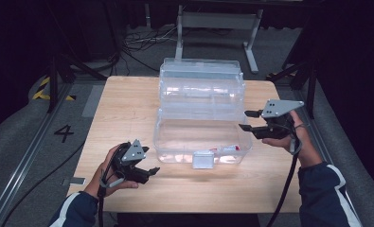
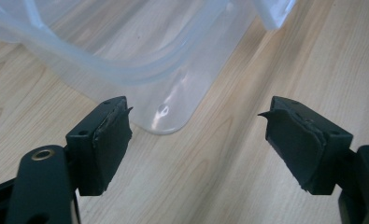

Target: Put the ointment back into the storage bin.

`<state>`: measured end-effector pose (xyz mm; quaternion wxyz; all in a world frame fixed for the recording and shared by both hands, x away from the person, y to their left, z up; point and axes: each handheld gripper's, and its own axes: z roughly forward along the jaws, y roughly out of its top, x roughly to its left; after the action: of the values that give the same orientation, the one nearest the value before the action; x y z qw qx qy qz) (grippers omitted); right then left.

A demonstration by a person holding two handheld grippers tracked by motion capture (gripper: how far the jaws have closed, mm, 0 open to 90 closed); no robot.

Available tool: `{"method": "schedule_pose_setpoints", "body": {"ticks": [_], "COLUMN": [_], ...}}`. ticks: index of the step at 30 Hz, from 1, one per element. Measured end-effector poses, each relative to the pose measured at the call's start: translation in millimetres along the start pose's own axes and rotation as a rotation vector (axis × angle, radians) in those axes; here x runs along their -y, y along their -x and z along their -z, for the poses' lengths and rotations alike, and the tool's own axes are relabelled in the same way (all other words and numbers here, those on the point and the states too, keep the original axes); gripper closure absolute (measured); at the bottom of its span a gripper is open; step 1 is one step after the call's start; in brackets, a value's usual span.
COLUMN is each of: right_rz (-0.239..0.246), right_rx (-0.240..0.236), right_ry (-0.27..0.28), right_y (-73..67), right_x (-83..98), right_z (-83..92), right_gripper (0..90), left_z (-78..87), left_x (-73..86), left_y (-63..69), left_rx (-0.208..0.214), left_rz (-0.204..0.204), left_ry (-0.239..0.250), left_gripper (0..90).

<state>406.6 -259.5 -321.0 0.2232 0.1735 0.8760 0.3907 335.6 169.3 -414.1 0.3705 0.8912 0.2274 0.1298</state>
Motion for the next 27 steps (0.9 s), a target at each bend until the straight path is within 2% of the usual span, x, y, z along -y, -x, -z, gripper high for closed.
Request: {"method": "schedule_pose_setpoints", "body": {"ticks": [1, 2, 7, 13, 15, 16, 20, 24, 27], "right_rz": [-0.006, -0.009, 0.001, 0.0, 0.014, 0.01, 0.032, 0.013, 0.007], "right_rx": [0.008, 0.017, 0.04, 0.038, 0.037, 0.027, 0.038, 0.035, 0.034], "right_ry": [0.007, 0.007, 0.012, 0.021, 0.011, 0.008, -0.027, -0.021, -0.047], "right_y": [2.7, 5.0, 13.6, 23.0, 27.3, 29.6, 34.0, 42.0, 50.4], "right_x": [-3.1, -6.5, -21.0, -36.9, -43.1, -46.1, -53.2, -59.0, -65.5], "right_z": [-0.3, -0.6, -2.2, -9.5, -15.8, -19.5, -28.4, -36.8, -47.9], "right_gripper": [50.0, 49.6, 49.2, 47.9, 47.5, 46.6, 45.4, 45.4, 44.3], "left_z": [0.8, 1.7, 1.4, 1.8, -1.9, -4.4, -10.4, -15.0, -26.1], "left_x": [-4.4, -8.0, -23.4, -38.0, -45.2, -47.1, -51.6, -55.8, -62.3], "left_y": [1.5, 1.9, 3.5, 0.7, -1.2, -2.7, -9.6, -14.4, -17.4], "left_rx": [0.0, 0.017, 0.001, 0.013, 0.014, -0.001, -0.006, 0.003, 0.011], "left_rz": [-0.007, -0.013, -0.04, -0.061, -0.073, -0.077, -0.07, -0.07, -0.076], "left_ry": [0.006, 0.008, 0.007, 0.014, -0.012, -0.021, -0.027, -0.035, -0.056], "left_gripper": [22.7, 22.7, 22.5, 22.5, 23.4, 25.8, 25.9, 25.1, 25.3]}}
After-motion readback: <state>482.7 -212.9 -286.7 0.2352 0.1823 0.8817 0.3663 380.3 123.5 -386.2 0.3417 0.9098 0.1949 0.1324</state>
